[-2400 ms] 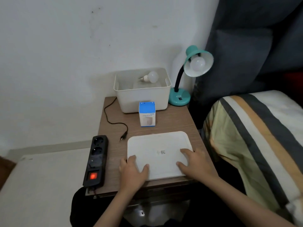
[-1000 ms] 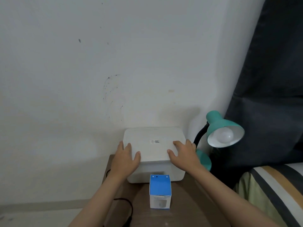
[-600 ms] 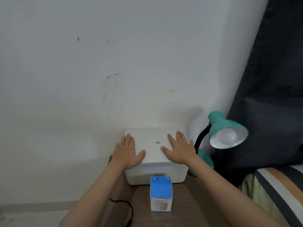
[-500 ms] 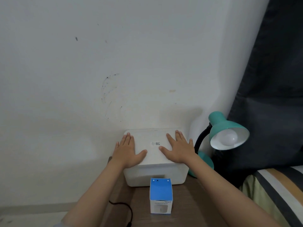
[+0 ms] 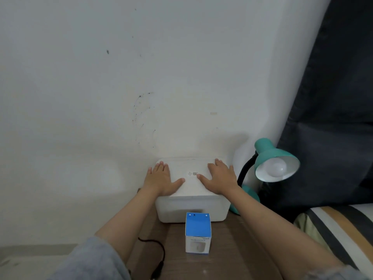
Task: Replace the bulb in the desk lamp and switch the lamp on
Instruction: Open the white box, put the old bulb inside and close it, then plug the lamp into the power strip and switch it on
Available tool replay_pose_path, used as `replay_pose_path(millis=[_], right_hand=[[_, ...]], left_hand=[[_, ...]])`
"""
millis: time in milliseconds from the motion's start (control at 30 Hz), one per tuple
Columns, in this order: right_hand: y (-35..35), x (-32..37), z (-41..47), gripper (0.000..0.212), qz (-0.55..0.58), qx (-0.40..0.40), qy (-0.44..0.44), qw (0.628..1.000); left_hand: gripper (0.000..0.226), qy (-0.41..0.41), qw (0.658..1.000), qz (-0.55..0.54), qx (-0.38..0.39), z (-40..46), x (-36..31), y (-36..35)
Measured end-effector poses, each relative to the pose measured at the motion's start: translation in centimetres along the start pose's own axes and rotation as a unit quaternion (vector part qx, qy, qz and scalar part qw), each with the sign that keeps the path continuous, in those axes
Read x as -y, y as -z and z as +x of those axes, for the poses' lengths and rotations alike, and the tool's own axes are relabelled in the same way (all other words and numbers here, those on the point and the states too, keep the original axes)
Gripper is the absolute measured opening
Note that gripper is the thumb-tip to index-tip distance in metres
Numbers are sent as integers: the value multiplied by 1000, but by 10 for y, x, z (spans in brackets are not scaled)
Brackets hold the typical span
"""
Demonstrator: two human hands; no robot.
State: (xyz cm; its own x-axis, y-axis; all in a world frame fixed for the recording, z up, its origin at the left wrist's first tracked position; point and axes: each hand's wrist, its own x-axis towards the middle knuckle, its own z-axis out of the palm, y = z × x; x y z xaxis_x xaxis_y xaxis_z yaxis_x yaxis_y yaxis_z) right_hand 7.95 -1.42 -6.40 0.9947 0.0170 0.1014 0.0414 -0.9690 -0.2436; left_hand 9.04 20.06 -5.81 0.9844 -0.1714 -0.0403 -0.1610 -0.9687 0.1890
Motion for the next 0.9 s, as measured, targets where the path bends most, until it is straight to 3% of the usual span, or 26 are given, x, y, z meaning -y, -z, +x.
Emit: replay_pose_path(millis=[100,167,267,400,600,733,900], right_hand=[[-2,12,-24,48,60,-131,70,987],[-6,27,-49,39,118,-226,124,959],[-17,54,-99,29,188,-262,172,931],[-52,88,-159,22,242,-192,187,933],[-102,117,-204,11,282,-30,119,952],[-127,130,-204,10,277,5,18,961],[-152,142,-192,20,292,60,-111,948]], left_hand=[[76,-11,990,-98,-97,-25,-5,-2],[68,-26,971,-173,-163,-54,-3,-6],[66,-35,951,-229,-206,-107,10,-21],[74,-1,959,-223,-176,-179,37,-54],[78,77,967,-208,-123,-267,61,-99],[70,111,975,-171,-90,-297,78,-118],[64,130,968,-183,-108,-311,74,-123]])
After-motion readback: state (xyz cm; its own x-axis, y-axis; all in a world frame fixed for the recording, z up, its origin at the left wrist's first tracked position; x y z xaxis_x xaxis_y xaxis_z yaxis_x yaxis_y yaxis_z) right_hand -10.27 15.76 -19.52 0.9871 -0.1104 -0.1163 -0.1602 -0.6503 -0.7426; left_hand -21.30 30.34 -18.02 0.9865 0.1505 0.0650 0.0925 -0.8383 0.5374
